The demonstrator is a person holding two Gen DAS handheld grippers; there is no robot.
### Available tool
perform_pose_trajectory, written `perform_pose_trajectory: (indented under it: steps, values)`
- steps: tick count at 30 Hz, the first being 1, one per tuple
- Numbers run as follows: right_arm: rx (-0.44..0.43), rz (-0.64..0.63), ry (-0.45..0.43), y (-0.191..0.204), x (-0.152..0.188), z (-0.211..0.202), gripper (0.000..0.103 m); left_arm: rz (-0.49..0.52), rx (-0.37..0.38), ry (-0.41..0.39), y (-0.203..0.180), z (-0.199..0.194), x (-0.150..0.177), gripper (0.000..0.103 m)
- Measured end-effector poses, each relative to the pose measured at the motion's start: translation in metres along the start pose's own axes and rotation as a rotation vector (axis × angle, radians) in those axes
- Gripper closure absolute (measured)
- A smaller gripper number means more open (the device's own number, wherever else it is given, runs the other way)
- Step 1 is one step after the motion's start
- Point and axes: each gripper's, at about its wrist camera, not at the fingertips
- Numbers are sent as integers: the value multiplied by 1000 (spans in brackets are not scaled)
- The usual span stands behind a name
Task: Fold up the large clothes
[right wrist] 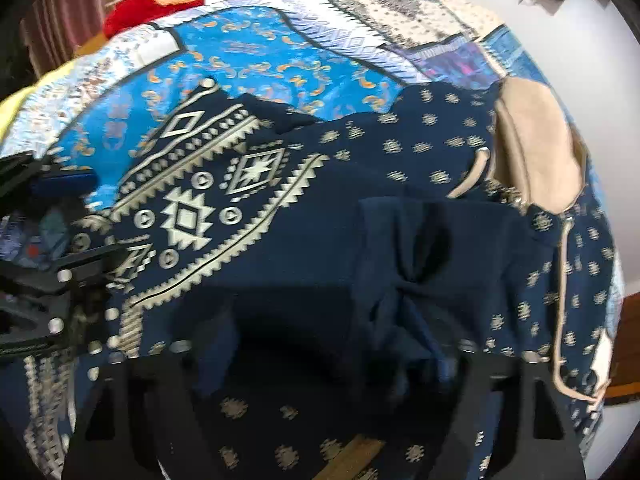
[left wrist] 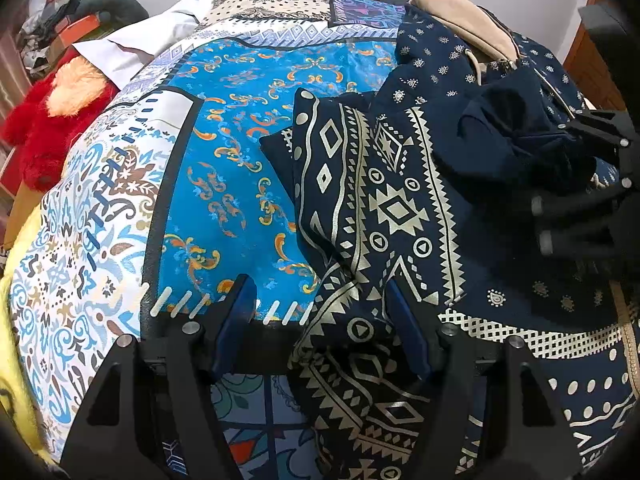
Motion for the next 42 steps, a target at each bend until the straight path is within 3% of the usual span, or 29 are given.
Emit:
perform_pose_trajectory:
  steps: [1, 4, 9, 18, 24, 30, 34, 38, 42]
  values:
    - [43, 2, -11, 1, 0, -1, 63, 2, -2, 1, 1, 0, 0, 36]
    - [35, 42, -26, -11, 3, -9, 86, 5, 2, 3, 2, 1, 1, 36]
    - [2, 178, -101, -56, 22, -43, 88, 1, 12, 24, 3, 2, 0, 36]
    - [31, 370, -164, -133, 104, -104, 89, -51, 56, 73, 12, -5, 2, 36]
    - [94, 422, -85, -161, 146, -89, 88, -29, -21, 110, -6, 1, -3, 36]
    - [91, 551, 36, -192, 172, -64, 88, -101, 95, 65, -11, -21, -26, 36]
    - [102, 559, 102, -207, 188, -50, 88, -27, 112, 51, -36, -27, -40, 36]
    - [63, 553, 76, -212, 201, -49, 86, 59, 49, 107, -67, -2, -42, 35]
    - [75, 544, 72, -215, 206, -52, 84, 29, 51, 94, -68, 10, -40, 30]
Point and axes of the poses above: each gripper's, at about its wrist camera, not at the fingertips, and z roughly the way its jaws point, y to its left, x to its underside, and after that the axes turned 10 degrees about y, right-handed
